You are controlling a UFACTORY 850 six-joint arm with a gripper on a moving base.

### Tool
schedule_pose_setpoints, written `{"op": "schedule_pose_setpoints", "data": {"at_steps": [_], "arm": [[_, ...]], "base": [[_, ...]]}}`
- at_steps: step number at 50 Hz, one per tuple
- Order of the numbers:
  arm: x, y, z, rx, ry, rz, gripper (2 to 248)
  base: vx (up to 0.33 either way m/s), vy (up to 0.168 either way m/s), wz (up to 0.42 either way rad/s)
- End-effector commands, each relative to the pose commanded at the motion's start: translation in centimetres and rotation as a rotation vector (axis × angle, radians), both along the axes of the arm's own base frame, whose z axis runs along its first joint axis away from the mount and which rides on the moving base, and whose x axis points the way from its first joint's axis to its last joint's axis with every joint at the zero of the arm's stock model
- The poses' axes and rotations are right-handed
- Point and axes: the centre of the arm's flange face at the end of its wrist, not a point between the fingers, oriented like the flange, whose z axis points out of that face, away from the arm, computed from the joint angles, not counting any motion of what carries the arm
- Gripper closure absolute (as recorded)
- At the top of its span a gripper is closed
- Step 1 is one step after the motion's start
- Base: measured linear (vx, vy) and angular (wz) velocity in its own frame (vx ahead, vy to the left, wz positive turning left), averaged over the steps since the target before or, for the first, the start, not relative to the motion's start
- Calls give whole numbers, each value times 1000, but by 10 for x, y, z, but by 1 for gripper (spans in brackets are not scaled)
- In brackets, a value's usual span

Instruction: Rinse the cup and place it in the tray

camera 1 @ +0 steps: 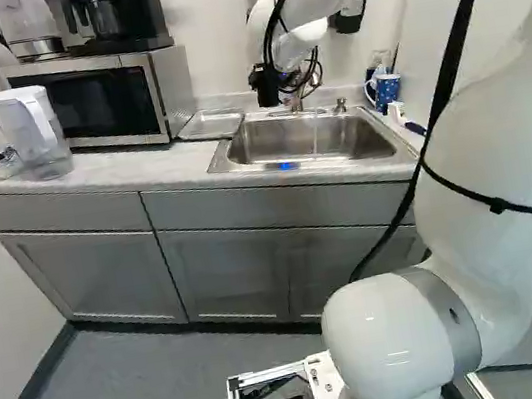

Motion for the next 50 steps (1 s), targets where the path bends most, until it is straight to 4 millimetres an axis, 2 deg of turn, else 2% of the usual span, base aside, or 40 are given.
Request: {"op": "schedule_pose_setpoints", "data": {"at_steps": [22, 50], "arm": [[32, 32, 0, 3, -32, 57, 125], [78, 76, -24, 10, -85, 123, 125]], "base": [[0, 0, 0], [0, 0, 0]]}}
